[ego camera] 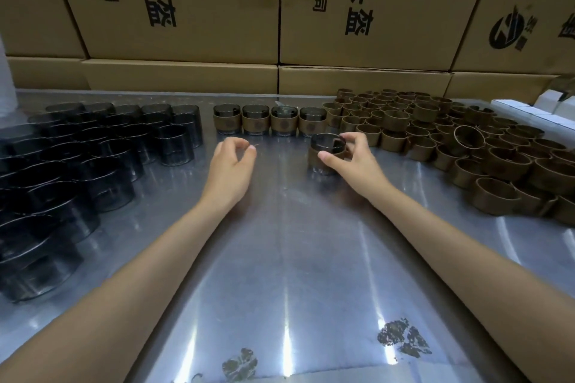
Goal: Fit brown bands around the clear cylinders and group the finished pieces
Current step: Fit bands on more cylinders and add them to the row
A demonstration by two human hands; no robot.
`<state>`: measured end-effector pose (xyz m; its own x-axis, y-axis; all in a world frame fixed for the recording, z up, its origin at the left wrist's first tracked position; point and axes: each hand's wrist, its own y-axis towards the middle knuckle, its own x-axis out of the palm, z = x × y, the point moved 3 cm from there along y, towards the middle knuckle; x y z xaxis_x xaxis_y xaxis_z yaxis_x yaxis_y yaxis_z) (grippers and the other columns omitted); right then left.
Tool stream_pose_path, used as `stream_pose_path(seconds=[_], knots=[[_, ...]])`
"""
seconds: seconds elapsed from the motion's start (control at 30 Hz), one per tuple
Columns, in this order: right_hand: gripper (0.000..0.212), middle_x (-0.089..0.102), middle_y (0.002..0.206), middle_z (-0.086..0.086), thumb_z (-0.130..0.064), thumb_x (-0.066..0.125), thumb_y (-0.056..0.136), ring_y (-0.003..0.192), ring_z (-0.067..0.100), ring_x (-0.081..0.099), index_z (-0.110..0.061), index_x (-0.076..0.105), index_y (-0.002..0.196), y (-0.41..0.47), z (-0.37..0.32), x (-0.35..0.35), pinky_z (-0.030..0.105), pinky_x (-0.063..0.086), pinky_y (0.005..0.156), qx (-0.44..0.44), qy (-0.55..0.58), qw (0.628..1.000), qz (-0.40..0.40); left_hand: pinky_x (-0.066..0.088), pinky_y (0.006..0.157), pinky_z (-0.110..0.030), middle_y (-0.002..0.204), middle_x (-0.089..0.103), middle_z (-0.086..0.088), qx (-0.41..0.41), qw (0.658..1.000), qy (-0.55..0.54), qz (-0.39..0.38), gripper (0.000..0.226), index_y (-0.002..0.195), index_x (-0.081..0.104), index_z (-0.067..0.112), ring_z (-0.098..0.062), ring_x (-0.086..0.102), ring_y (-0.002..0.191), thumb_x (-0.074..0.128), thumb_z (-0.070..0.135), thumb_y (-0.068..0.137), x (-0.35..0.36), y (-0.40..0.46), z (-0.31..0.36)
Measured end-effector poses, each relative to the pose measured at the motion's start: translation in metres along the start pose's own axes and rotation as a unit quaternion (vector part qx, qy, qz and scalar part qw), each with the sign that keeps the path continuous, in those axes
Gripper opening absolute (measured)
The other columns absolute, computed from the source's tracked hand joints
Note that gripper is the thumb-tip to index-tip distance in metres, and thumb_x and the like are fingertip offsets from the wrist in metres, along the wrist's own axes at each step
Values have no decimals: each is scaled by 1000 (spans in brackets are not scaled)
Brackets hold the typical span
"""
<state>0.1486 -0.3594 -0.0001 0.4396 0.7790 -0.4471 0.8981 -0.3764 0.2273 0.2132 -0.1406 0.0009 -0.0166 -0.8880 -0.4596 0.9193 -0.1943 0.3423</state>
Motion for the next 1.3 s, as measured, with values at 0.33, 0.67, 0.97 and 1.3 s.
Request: stream_pose_path(seconds=[0.33, 0.67, 0.97, 1.3], knots=[[67, 45, 146, 2, -49, 60, 89, 130, 25, 46, -24, 33, 145, 67, 22, -7, 36, 44, 91, 86, -87, 980, 154, 17, 107, -18, 158, 19, -1, -11, 1000, 8, -8, 56, 150, 27, 17, -16, 20, 144, 38, 0, 98, 1, 65, -25], [63, 49, 142, 5, -51, 51, 93, 126, 28, 50, -20, 34, 145, 93, 28, -5, 38, 47, 87, 135, -173, 955, 201, 6, 89, -1, 161, 8, 4, -12, 999, 22, -25, 73, 152, 24, 20, -14, 7, 147, 30, -17, 89, 11, 84, -31], [58, 61, 124, 9, -51, 47, 95, 111, 30, 59, -17, 36, 140, 101, 31, -5, 36, 44, 74, 161, -196, 947, 198, 13, 97, -9, 160, 12, 3, -1, 998, 42, -44, 72, 151, 27, 21, -15, 13, 146, 31, -16, 90, 14, 86, -32], [60, 58, 130, 8, -54, 41, 97, 118, 30, 55, -18, 36, 144, 103, 31, -4, 36, 45, 77, 148, -249, 942, 170, 18, 100, -14, 158, 20, 2, 23, 996, 67, -53, 74, 150, 28, 23, -17, 19, 145, 30, -17, 89, 15, 86, -32]])
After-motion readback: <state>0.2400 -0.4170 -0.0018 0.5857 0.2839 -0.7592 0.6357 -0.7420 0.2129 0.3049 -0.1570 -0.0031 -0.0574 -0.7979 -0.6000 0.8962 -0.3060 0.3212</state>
